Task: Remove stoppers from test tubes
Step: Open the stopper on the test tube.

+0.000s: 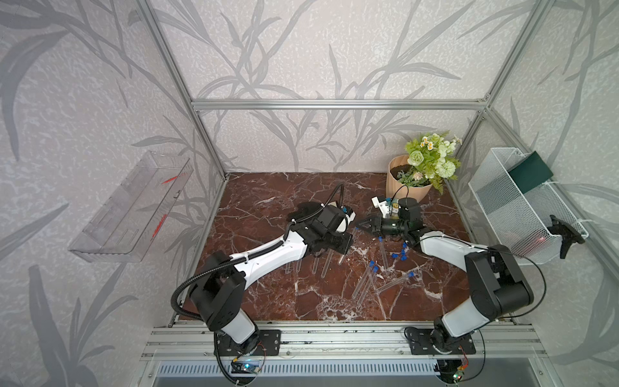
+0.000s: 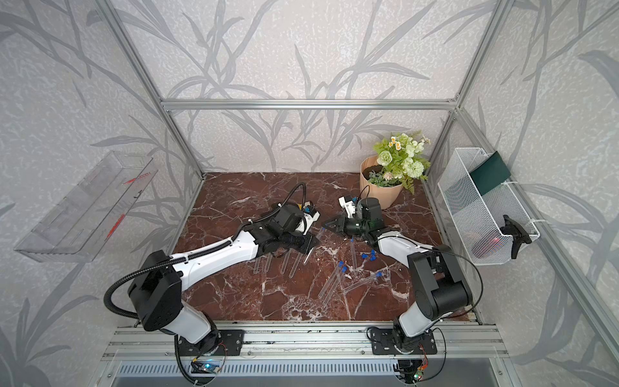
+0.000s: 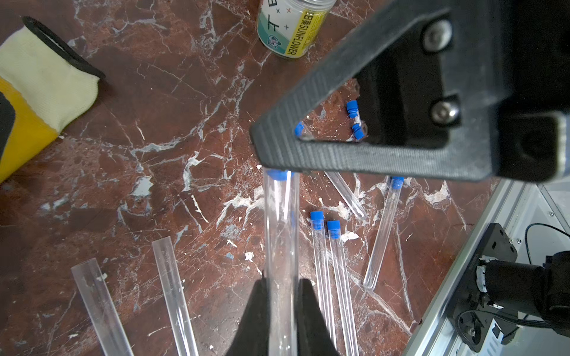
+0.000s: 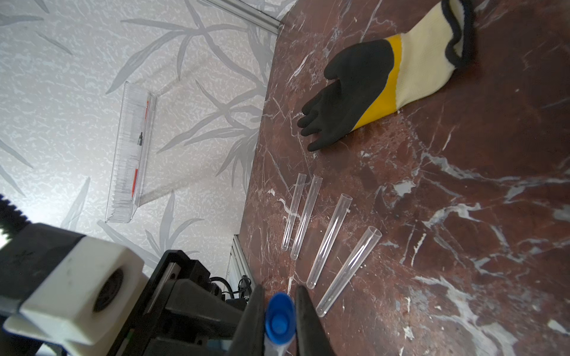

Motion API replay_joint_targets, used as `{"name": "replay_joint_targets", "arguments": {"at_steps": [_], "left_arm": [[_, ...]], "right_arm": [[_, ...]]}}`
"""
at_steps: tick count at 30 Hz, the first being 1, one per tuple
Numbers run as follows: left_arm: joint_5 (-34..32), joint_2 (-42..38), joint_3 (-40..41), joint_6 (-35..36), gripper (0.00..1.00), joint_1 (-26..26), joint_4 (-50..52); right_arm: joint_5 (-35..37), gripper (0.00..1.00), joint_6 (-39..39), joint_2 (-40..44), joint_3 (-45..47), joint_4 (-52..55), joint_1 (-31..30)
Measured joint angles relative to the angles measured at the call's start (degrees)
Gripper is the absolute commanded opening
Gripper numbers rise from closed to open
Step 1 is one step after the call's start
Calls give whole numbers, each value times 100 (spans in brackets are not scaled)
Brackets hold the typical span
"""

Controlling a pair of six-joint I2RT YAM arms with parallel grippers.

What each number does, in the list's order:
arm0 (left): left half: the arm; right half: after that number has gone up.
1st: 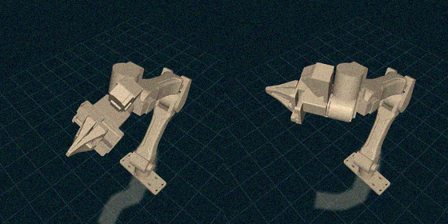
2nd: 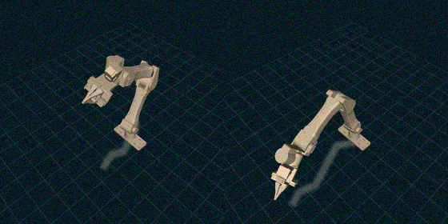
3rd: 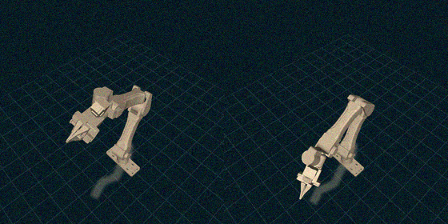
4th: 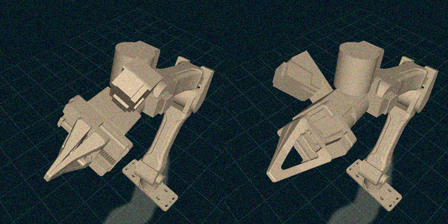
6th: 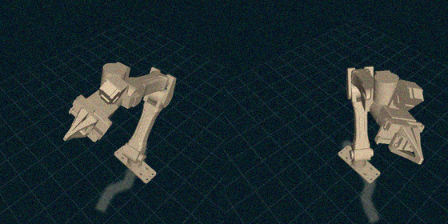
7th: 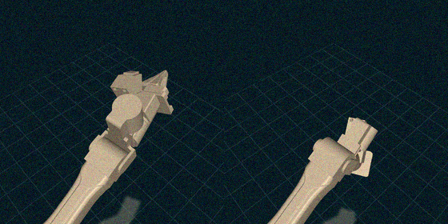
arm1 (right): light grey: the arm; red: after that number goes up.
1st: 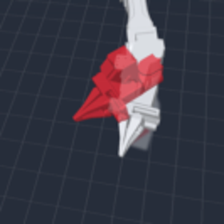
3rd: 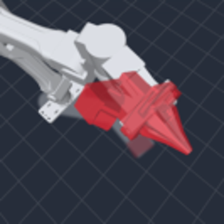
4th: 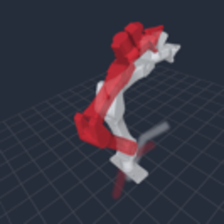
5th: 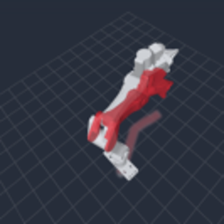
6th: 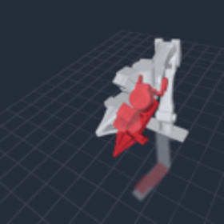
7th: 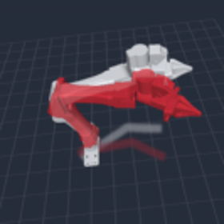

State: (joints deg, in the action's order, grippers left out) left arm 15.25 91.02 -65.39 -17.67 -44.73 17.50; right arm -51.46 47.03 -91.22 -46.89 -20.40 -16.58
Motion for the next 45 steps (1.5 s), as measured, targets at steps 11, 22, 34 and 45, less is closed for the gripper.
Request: {"name": "replay_joint_targets", "arguments": {"at_steps": [11, 22, 34, 45], "left_arm": [[2, -81, 74, 4, 0, 0, -9], [-4, -96, 74, 13, 0, 0, 2], [-2, -96, 74, 20, 0, 0, -103], [74, -129, 111, 42, 0, -7, 179]], "right_arm": [[-24, 13, -9, 0, -90, 146, 2], [-17, 13, 103, 0, -92, 146, 4], [-20, 13, 105, 17, -92, 254, 109], [308, 14, 133, 17, -105, 122, 238]]}}
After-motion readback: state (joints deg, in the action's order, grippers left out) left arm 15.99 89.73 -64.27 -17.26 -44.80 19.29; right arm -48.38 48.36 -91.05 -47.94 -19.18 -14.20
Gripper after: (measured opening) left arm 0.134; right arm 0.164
